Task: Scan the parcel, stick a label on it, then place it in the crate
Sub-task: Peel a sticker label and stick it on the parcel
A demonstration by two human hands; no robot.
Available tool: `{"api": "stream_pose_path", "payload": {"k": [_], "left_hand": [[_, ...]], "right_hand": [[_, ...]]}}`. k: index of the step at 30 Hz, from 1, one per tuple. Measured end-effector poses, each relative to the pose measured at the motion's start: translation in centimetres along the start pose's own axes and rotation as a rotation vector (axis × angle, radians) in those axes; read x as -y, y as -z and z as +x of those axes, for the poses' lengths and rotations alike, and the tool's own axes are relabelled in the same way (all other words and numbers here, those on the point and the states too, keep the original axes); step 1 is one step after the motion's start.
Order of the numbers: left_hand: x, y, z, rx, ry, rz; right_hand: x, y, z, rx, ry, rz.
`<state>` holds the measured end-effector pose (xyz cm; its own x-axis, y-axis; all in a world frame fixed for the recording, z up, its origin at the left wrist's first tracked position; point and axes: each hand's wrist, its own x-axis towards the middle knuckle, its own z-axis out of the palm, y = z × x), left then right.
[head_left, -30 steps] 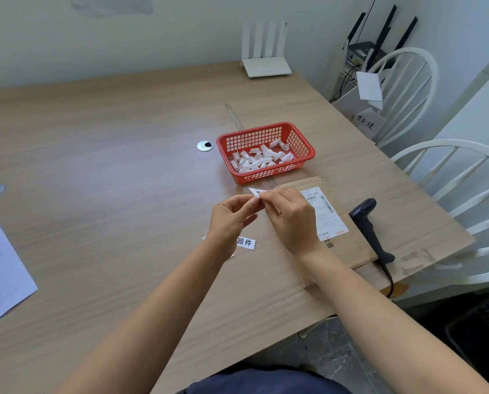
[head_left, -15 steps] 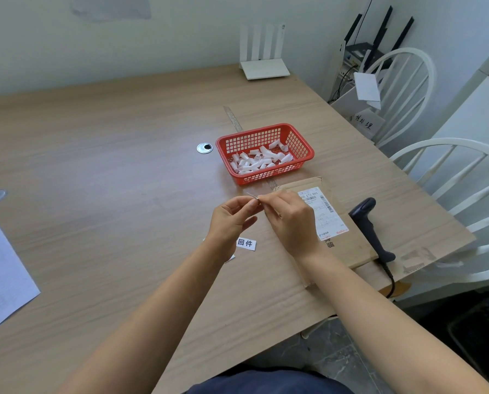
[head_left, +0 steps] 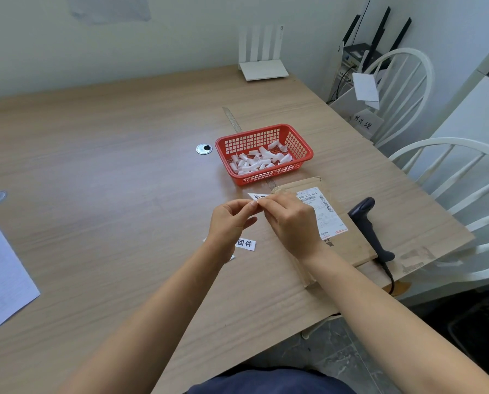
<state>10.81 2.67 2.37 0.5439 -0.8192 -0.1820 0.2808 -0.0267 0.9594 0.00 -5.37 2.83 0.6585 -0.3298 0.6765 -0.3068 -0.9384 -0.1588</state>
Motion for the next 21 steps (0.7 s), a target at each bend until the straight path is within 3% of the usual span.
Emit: {"api": "stream_pose_path", "payload": {"k": [8, 14, 21], "left_hand": [[-0.28, -0.17, -0.03, 0.056, 0.030, -0.017], [-0.53, -0.20, -0.21, 0.051, 0.016, 0.037], [-1.01, -0.35, -0.38, -0.008, -0.052, 0.134]], "right_hand": [[0.31, 0.17, -0.10, -0.029, -0.073, 0.098], [0.87, 0.36, -0.12, 0.006, -0.276, 0.396], [0.51, 0.23, 0.32, 0.035, -0.440, 0.564]]}}
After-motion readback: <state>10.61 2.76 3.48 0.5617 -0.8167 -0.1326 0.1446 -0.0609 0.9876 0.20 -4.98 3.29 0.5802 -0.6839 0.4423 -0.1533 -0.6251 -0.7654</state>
